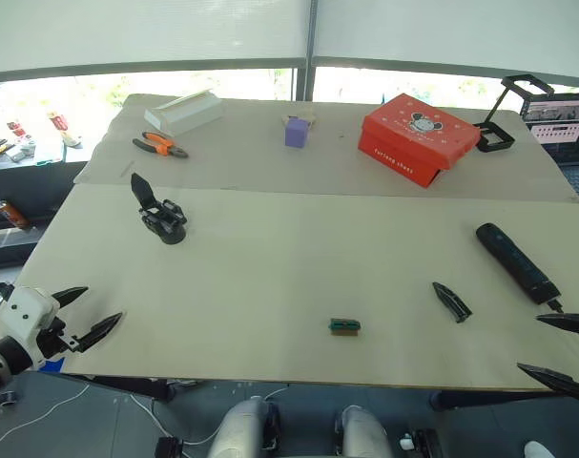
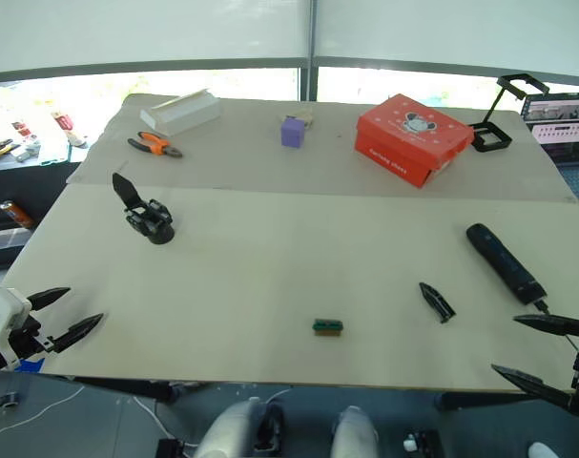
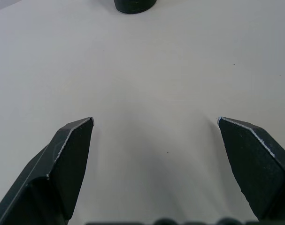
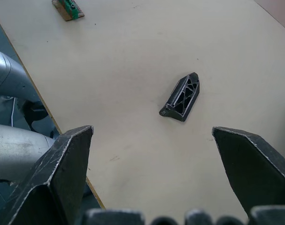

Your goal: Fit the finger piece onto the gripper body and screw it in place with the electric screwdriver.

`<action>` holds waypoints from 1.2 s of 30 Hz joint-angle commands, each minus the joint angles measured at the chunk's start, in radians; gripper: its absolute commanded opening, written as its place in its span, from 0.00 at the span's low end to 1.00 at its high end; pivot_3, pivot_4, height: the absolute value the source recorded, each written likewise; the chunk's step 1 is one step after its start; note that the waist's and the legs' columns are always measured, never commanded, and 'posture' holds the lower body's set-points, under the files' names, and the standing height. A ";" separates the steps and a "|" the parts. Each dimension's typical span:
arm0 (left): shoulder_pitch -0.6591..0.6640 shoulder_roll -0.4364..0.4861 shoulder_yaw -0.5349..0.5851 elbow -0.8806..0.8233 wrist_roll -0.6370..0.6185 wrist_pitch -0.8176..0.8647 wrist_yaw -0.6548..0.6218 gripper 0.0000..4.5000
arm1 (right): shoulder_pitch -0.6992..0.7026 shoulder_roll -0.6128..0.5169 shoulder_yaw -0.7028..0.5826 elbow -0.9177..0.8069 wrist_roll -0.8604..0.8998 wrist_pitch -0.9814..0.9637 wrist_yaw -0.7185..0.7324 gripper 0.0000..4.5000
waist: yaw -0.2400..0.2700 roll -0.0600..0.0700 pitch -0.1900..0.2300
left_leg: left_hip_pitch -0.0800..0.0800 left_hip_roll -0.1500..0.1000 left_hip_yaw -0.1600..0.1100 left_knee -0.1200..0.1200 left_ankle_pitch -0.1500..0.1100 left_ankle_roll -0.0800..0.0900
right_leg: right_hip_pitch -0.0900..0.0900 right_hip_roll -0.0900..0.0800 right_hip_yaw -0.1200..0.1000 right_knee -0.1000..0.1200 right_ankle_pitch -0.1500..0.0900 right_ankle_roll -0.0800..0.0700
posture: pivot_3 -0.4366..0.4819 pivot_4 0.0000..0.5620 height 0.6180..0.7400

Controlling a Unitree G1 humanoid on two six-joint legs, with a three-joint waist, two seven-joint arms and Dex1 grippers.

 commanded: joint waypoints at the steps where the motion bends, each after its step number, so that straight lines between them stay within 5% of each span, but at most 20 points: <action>1: 0.033 -0.013 0.067 -0.078 -0.078 0.029 0.001 1.00 | -0.014 0.027 0.019 -0.118 0.103 0.075 -0.041 0.99 | 0.000 0.000 0.000 | 0.000 0.000 0.000 0.000 0.000 0.000 | 0.000 0.000 0.000 0.000 0.000 0.000 | 0.48 0.27 1.00; 4: 0.085 -0.073 0.145 -0.154 -0.193 0.117 0.026 1.00 | -0.099 0.124 0.070 -0.294 0.280 0.139 -0.126 0.99 | -0.016 -0.001 0.000 | 0.000 0.004 0.000 -0.002 0.000 -0.002 | 0.000 -0.001 0.003 -0.003 0.000 -0.001 | 0.48 0.27 1.00; 11: 0.148 -0.232 0.228 -0.256 -0.224 0.138 0.210 1.00 | -0.232 0.271 0.172 -0.469 0.388 0.132 -0.247 0.99 | -0.010 0.000 0.001 | 0.001 0.006 0.000 -0.002 0.000 -0.004 | 0.000 0.001 0.001 -0.002 0.000 -0.003 | 0.48 0.27 1.00; 15: 0.139 -0.280 0.136 -0.389 -0.234 0.242 0.272 1.00 | -0.198 0.252 0.227 -0.533 0.423 0.217 -0.255 0.99 | 0.017 -0.002 0.000 | 0.001 0.002 0.000 -0.001 0.000 -0.003 | 0.001 0.001 -0.001 0.000 0.001 -0.002 | 0.48 0.27 1.00; 20: -0.026 -0.305 -0.014 -0.430 -0.147 0.295 0.394 1.00 | -0.224 0.260 0.251 -0.514 0.386 0.191 -0.265 0.99 | 0.028 -0.003 0.000 | 0.001 0.000 0.000 0.000 0.000 -0.003 | 0.001 0.001 0.000 0.000 0.002 -0.001 | 0.48 0.27 1.00; 29: -0.391 -0.288 -0.187 -0.043 0.030 0.238 0.433 1.00 | -0.251 0.248 0.263 -0.510 0.370 0.195 -0.267 0.99 | 0.008 -0.004 -0.001 | 0.001 0.000 0.003 -0.001 0.001 -0.004 | 0.003 0.007 -0.001 0.003 0.002 -0.002 | 0.48 0.27 1.00; 36: -0.534 -0.321 -0.236 0.149 0.084 0.170 0.441 1.00 | -0.236 0.259 0.256 -0.526 0.360 0.184 -0.274 0.99 | 0.013 -0.005 -0.001 | 0.002 0.000 0.003 0.000 0.001 -0.004 | 0.001 0.005 -0.003 0.002 0.002 -0.002 | 0.48 0.27 1.00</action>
